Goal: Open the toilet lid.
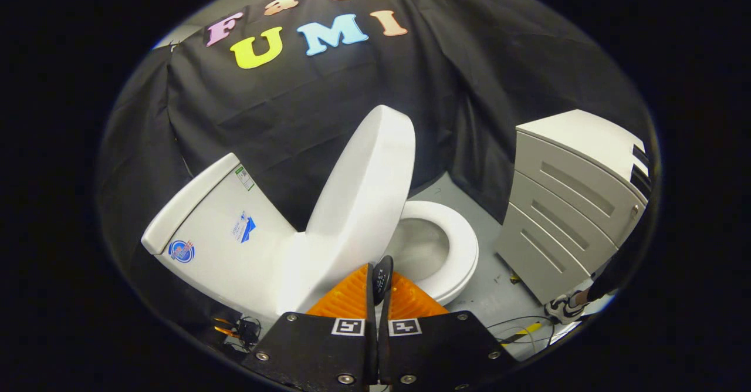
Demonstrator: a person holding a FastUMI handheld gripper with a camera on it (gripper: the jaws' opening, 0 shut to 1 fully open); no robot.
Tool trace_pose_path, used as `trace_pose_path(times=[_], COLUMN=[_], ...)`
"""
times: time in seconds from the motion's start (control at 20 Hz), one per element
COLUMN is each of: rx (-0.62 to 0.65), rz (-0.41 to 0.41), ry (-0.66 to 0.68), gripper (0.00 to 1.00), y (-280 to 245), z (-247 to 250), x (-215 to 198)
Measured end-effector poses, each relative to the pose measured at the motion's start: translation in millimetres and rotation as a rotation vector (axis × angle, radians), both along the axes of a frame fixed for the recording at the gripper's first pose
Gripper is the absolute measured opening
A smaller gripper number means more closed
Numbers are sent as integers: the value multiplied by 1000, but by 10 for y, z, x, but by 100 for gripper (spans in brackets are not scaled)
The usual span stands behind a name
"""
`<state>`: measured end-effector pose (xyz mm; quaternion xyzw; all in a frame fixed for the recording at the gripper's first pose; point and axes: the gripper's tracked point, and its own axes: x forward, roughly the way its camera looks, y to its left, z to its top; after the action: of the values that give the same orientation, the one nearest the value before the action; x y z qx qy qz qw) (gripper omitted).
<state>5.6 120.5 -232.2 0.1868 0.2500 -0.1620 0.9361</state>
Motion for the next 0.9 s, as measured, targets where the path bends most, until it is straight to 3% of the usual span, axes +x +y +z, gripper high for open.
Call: trace_pose_path(times=[0.9], rx=[-262], rz=[150], ry=[-32], gripper=[0], y=[771], z=[639], x=[249])
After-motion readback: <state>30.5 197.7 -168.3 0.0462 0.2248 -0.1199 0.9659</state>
